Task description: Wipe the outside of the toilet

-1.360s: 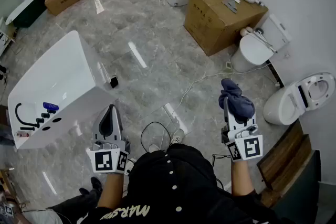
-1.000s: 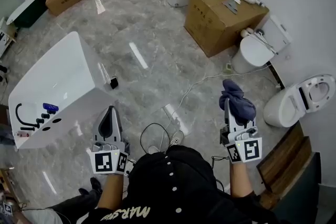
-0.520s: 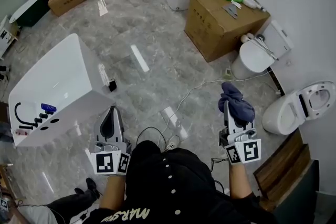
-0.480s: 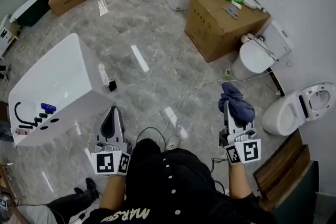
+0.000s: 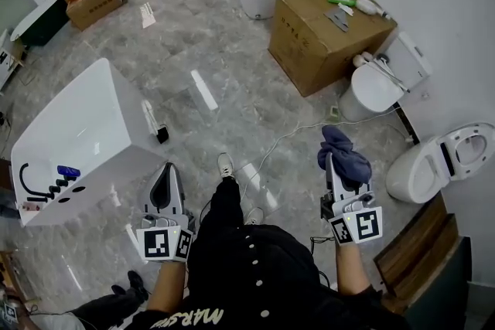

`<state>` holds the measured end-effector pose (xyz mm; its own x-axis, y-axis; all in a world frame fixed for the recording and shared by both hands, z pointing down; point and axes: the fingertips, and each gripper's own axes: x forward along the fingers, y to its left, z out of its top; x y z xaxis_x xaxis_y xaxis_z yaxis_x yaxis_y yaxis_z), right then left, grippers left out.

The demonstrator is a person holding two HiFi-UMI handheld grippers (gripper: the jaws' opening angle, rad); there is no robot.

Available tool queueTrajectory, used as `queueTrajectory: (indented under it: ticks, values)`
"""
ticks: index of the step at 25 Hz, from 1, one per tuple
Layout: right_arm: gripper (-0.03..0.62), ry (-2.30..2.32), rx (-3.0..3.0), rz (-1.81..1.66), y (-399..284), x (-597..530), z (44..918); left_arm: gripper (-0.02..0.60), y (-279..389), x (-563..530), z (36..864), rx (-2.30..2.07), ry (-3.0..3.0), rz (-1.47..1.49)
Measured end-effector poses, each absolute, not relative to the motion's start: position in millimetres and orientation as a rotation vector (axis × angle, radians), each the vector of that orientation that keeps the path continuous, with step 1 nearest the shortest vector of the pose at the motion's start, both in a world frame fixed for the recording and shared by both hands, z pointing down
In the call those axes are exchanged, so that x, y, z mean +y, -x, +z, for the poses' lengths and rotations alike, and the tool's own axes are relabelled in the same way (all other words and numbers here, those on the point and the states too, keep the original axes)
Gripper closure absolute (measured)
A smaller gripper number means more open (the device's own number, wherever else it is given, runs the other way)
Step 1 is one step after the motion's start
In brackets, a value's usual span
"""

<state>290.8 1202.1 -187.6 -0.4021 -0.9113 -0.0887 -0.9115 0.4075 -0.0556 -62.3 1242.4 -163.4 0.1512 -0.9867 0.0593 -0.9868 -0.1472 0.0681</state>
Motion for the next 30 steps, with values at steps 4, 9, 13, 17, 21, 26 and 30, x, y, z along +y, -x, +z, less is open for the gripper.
queueTrajectory:
  ticks: [4,9,13,17,21,26,30]
  values:
    - [0.470,1.664,2.566,0.012,-290.0,1170.9,-183.4,0.571,58.2,1203.1,-159.8,-1.965,-2.336,-0.024]
    - [0.470,1.703,2.566,0.034,-284.9,1111.3,-181.8,0.571,63.6,1135.4,-153.6,-1.934,-2.350,-0.046]
    - [0.470,1.738,2.545,0.036,-269.0,1051.5,-183.7,0.571,79.6,1069.2,-157.7,-1.921,-2.378,-0.053]
    - [0.470,1.750,2.546,0.044,-248.7,996.3,-192.1,0.571,99.8,1008.1,-163.8,-1.912,-2.382,-0.055]
    - [0.470,1.770,2.528,0.049,-232.6,944.6,-197.3,0.571,121.0,955.1,-165.6,-1.901,-2.387,-0.048]
    - [0.470,1.784,2.509,0.064,-210.8,883.2,-201.4,0.571,147.4,896.0,-165.7,-1.901,-2.382,-0.058]
    - [0.470,1.786,2.507,0.071,-188.2,842.7,-202.8,0.571,171.8,859.0,-166.4,-1.909,-2.376,-0.059]
